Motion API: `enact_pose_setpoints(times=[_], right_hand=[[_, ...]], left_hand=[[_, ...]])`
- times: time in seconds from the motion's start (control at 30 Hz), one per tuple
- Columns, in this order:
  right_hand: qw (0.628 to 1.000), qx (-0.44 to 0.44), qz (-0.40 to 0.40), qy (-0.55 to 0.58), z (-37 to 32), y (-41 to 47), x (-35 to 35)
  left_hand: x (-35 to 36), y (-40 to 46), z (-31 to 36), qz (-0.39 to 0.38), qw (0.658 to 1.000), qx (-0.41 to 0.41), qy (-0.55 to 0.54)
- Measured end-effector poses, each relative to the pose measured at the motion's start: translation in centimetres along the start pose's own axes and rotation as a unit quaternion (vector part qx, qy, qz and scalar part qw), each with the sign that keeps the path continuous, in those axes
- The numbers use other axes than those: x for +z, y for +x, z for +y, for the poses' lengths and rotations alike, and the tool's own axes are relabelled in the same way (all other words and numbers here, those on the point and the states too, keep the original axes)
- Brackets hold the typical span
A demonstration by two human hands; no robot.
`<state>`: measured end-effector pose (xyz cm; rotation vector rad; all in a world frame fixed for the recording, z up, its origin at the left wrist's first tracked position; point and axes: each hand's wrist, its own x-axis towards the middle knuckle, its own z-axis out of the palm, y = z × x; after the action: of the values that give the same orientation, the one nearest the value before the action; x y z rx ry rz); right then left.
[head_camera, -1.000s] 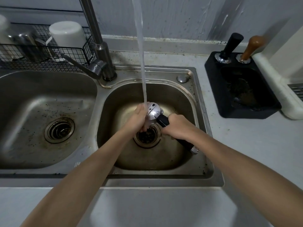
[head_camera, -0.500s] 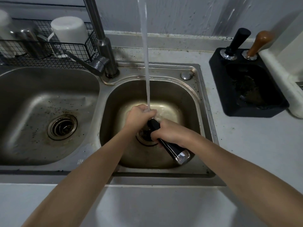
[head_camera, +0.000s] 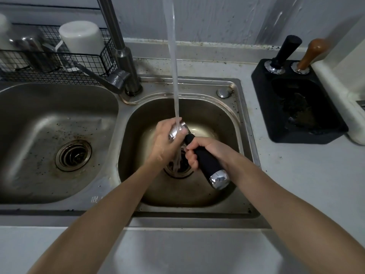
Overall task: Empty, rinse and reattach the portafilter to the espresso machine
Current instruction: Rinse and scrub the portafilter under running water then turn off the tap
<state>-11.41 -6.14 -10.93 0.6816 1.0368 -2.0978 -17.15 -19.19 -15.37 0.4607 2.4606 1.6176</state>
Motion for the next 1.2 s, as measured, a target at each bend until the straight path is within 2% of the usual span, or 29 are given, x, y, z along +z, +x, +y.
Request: enact_pose_setpoints(times=[0.13, 0.23, 0.33, 0.43, 0.53, 0.67, 0.8, 0.9, 0.97, 1.07, 1.13, 1.2], right_hand=[[0.997, 0.016, -0.036, 0.073, 0.1, 0.2, 0.6], [0.993, 0.028, -0.056, 0.101, 0.3, 0.2, 0.9], [0.992, 0.038, -0.05, 0.112, 0.3, -0.1, 0.6], [0.999, 0.009, -0.01, 0.044, 0.0, 0.0, 0.5], [1.0, -0.003, 0.011, -0.012, -0.3, 0.2, 0.3], [0.994, 0.037, -0.034, 0.094, -0.7, 0.2, -0.4], [0.984, 0.041, -0.056, 0.166, -0.4, 0.7, -0.5], [0.982, 0.015, -0.058, 0.182, 0.2, 1.1, 0.4], [0.986, -0.036, -0.038, 0.156, 0.4, 1.9, 1.1], [0.993, -0.075, 0.021, 0.094, 0.3, 3.2, 2.3], [0.992, -0.087, 0.057, 0.065, -0.1, 4.1, 2.9], [0.99, -0.103, 0.094, 0.036, -0.5, 4.9, 3.3]], left_hand=[[0.7, -0.4, 0.4, 0.015, 0.989, -0.066, -0.13], [1.0, -0.3, 0.6, 0.037, 0.996, -0.06, -0.06], [1.1, 0.2, 0.3, 0.035, 0.995, -0.095, 0.001], [1.1, 0.3, 0.2, 0.026, 0.99, -0.131, 0.035], [0.9, 0.3, 0.0, 0.001, 0.99, -0.131, 0.056], [-0.4, 0.6, -0.2, -0.033, 0.991, -0.103, 0.076], [-1.9, 0.1, -0.8, -0.063, 0.994, -0.091, -0.019], [-1.7, -0.1, -0.6, -0.043, 0.983, -0.152, -0.092], [-1.2, -0.1, 0.2, -0.02, 0.963, -0.219, -0.153], [-1.3, 0.1, 1.1, -0.018, 0.911, -0.272, -0.309], [-1.9, 0.2, 1.4, -0.01, 0.891, -0.298, -0.341], [-2.5, -0.1, 1.7, -0.002, 0.886, -0.322, -0.334]])
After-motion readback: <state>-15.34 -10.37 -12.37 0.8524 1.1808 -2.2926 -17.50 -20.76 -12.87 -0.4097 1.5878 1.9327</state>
